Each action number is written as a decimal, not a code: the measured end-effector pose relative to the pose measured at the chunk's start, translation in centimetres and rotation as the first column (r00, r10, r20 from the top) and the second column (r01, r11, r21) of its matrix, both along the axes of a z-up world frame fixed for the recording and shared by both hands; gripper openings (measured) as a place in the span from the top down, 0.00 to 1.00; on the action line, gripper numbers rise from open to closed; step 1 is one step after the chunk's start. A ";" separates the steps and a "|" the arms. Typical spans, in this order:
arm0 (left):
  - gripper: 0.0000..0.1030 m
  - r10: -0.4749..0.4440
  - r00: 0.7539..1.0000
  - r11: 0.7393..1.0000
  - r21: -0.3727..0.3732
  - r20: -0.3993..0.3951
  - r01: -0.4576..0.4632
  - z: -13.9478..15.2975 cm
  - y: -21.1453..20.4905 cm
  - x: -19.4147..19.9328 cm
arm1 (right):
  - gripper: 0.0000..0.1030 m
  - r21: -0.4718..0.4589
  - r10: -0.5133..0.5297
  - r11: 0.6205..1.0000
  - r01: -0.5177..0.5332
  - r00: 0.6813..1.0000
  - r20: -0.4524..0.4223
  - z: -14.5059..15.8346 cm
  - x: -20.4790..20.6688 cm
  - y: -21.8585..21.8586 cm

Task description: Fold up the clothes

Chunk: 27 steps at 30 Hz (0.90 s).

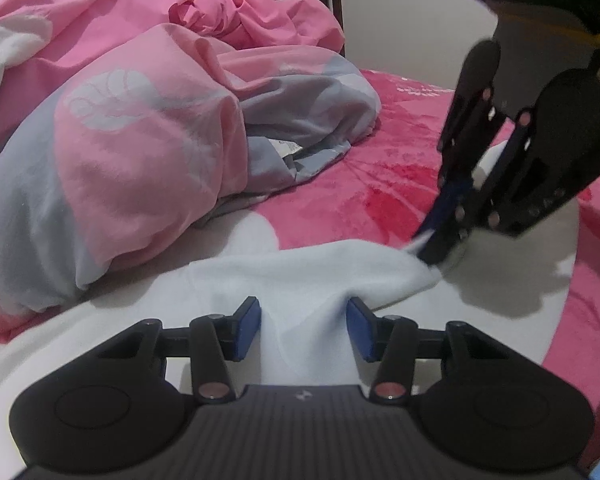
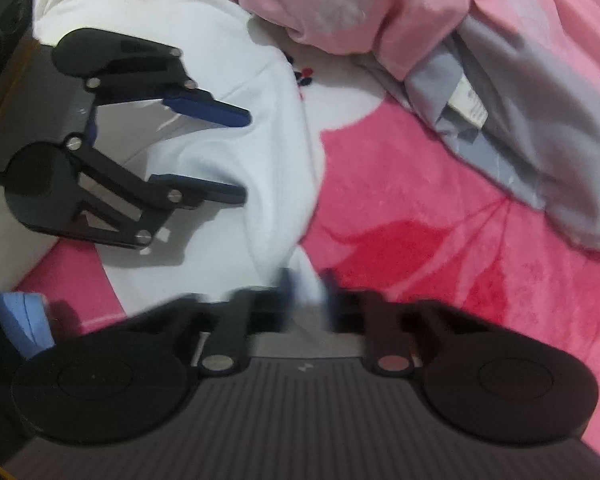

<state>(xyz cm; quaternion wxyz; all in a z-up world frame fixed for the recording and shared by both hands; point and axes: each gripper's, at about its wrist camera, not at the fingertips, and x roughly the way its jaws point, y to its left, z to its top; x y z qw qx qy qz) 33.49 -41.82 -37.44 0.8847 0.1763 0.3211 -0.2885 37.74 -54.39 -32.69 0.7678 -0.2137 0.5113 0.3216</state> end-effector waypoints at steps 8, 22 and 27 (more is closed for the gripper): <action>0.51 0.033 0.998 0.999 0.022 0.047 -0.034 -0.4 -0.6 0.0 | 0.99 -0.081 -0.175 0.975 0.206 0.942 0.287 0.5 0.4 -1.0; 0.51 0.138 0.990 0.981 -0.132 -0.013 -0.138 2.3 3.3 0.4 | 0.97 -0.070 -0.501 0.840 0.538 0.819 0.280 1.3 1.0 -7.4; 0.51 0.244 0.968 0.957 -0.144 -0.065 -0.251 3.8 7.9 0.1 | 0.94 -0.152 -0.694 0.704 0.693 0.717 0.056 -0.9 0.5 -12.4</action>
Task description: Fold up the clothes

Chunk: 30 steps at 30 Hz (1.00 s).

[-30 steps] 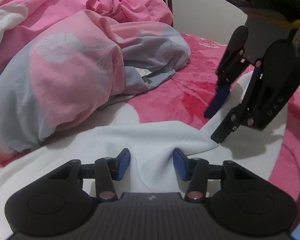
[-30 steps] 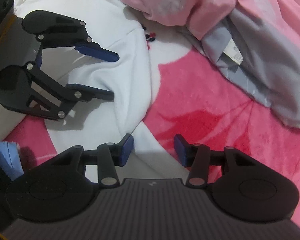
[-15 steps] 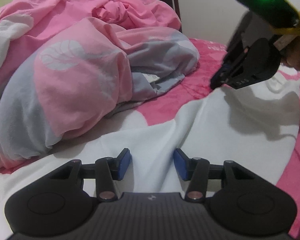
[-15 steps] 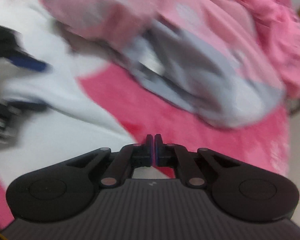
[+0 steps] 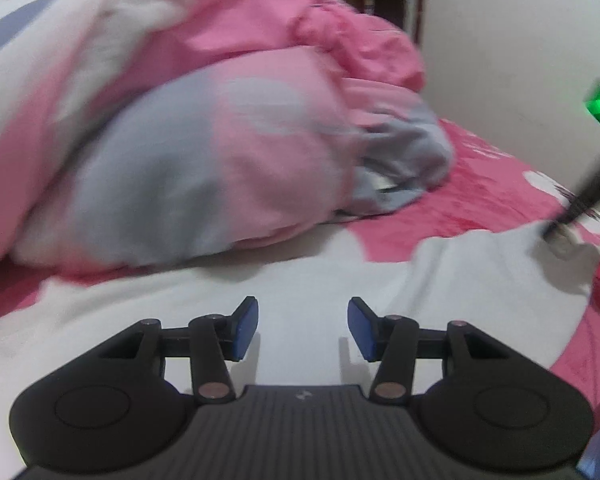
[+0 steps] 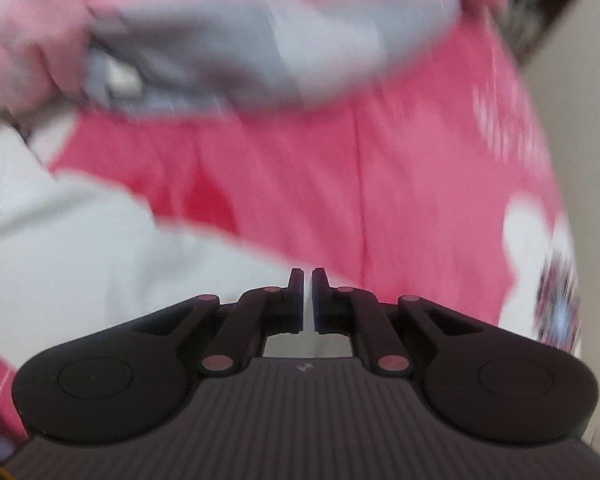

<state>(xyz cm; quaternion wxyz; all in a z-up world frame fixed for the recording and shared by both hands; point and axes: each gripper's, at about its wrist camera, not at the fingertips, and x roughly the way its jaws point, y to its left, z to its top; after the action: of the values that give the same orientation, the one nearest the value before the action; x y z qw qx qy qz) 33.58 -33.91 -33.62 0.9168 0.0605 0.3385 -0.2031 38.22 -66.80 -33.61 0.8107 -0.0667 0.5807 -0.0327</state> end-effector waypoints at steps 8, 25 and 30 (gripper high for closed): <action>0.49 0.240 0.970 0.971 0.017 -0.039 -0.239 3.9 11.6 -1.9 | 0.91 -0.036 0.016 0.999 -0.027 0.964 -0.267 -3.7 -1.1 0.3; 0.46 0.540 0.834 0.833 -0.069 -0.113 -0.549 7.7 28.8 -9.6 | 0.87 -0.224 0.351 0.885 -0.407 0.902 -0.251 2.9 0.5 21.4; 0.46 0.624 0.771 0.772 -0.050 -0.129 -0.634 8.1 35.3 -13.3 | 0.80 0.006 0.491 0.871 -0.492 0.871 0.022 9.2 -1.3 34.3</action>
<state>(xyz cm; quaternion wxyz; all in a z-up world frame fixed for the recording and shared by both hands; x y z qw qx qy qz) 20.31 1.43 -25.54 0.9145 -0.1085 0.3773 0.0974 36.88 -32.47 -24.39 0.7984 -0.2070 0.5370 0.1771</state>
